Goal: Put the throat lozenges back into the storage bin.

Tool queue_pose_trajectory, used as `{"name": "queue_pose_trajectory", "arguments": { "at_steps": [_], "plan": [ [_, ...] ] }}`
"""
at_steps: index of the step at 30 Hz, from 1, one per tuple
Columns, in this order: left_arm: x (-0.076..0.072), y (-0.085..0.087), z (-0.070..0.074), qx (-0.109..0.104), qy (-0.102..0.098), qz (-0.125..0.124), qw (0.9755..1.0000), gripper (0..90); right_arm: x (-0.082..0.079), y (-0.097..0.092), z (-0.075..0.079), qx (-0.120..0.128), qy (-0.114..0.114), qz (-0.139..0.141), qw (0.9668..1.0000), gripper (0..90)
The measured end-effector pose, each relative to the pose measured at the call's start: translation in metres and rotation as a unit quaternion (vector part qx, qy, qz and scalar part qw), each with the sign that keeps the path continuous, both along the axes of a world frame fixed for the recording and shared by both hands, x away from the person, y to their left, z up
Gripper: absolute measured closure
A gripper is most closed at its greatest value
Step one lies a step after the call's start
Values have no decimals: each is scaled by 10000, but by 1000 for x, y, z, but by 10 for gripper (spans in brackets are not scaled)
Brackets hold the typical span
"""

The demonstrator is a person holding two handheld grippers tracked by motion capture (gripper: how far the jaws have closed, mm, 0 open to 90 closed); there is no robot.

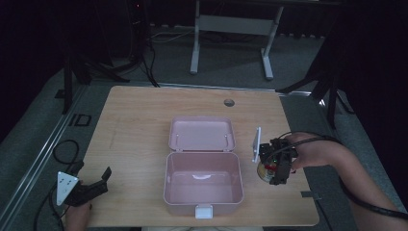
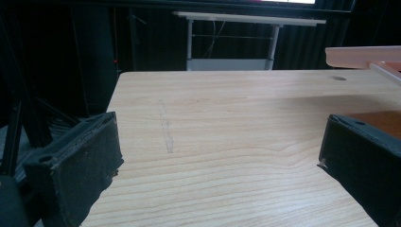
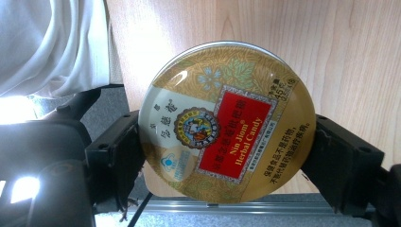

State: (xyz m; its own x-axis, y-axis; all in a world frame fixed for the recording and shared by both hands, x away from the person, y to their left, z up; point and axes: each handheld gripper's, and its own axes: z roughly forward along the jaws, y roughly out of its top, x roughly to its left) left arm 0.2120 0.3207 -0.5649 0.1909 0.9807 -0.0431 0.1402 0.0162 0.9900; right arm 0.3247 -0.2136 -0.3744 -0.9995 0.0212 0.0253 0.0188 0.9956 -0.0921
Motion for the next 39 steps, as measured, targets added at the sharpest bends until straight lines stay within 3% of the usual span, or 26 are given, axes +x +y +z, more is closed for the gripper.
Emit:
{"name": "queue_pose_trajectory", "arguments": {
  "at_steps": [7, 27, 28, 33, 39],
  "plan": [
    [0, 0, 0, 5, 11, -1, 10000, 3, -7, 14, 2, 84, 27, 150, 9998, 197],
    [0, 1, 0, -32, -6, -19, 10000, 3, -18, 73, 7, 272, 55, 689, 9972, 197],
    [0, 1, 0, -34, -5, -20, 10000, 3, -19, 82, 7, 310, 63, 789, 9964, 197],
    [0, 1, 0, -44, -12, -37, 10000, 3, -23, 100, 2, 304, 100, 953, 9949, 197],
    [0, 1, 0, -61, -11, -43, 10000, 3, -28, 116, -15, 250, 199, 1133, 9930, 198]
  ]
}}
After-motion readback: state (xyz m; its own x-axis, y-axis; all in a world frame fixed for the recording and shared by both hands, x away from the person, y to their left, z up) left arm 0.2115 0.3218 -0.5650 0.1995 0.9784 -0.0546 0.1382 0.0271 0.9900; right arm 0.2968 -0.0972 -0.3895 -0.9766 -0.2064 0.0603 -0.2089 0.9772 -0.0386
